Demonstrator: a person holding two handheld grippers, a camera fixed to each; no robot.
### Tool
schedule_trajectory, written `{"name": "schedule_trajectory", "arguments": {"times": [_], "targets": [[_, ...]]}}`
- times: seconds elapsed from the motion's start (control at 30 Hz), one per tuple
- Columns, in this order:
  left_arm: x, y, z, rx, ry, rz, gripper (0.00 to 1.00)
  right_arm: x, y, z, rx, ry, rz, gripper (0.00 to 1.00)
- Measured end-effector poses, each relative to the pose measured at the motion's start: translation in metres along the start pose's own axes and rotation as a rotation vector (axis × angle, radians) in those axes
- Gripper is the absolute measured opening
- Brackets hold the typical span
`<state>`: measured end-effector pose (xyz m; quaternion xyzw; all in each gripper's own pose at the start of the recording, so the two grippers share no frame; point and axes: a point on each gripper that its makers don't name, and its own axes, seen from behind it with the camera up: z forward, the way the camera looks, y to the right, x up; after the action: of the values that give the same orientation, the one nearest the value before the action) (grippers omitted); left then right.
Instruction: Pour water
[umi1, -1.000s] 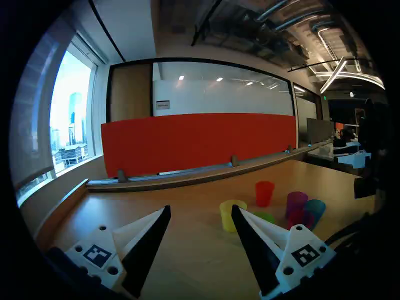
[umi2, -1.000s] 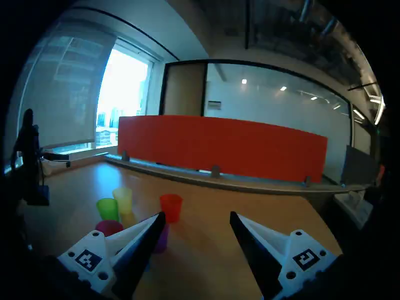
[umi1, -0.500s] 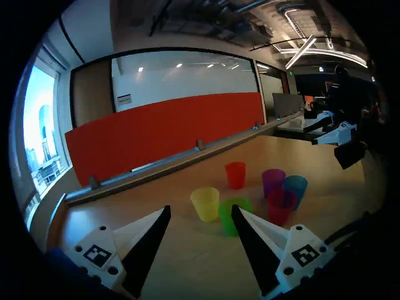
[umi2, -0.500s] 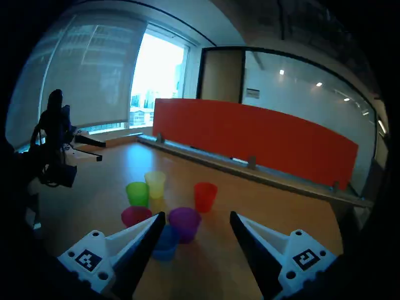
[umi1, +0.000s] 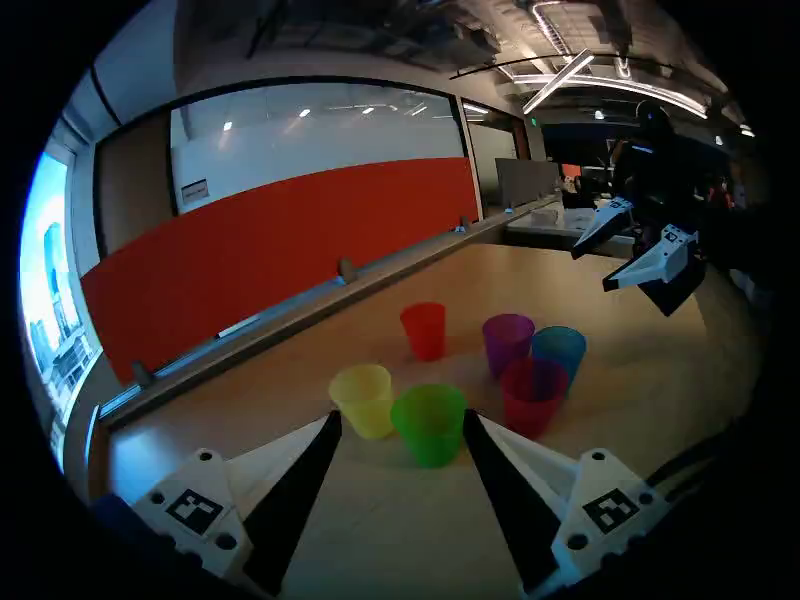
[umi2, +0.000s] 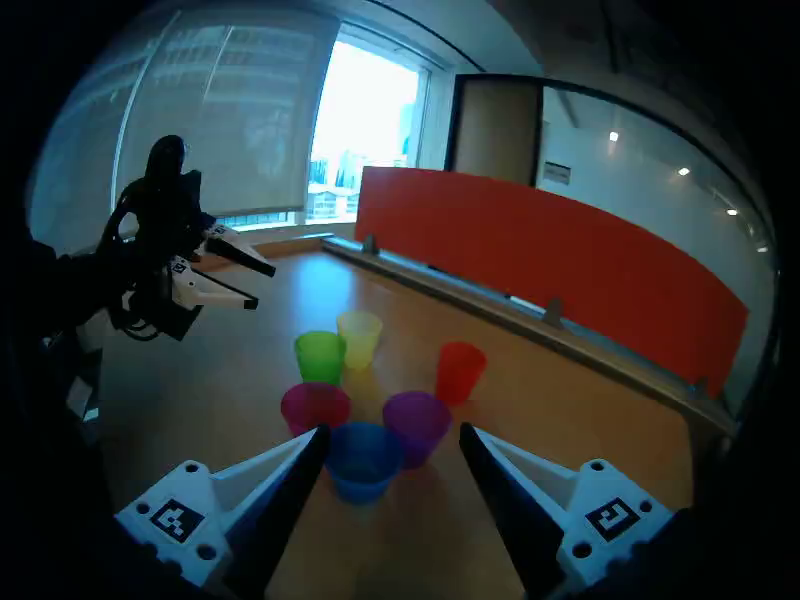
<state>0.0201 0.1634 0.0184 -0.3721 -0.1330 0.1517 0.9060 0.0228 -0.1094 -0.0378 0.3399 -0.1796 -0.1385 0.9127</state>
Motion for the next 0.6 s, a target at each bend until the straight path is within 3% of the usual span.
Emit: {"name": "schedule_trajectory", "arguments": {"times": [0.6], "targets": [[-0.024, 0.016, 0.041, -0.135, -0.098, -0.027, 0.9, -0.032, -0.012, 0.022, 0.07, -0.074, 0.009, 1.0]]}}
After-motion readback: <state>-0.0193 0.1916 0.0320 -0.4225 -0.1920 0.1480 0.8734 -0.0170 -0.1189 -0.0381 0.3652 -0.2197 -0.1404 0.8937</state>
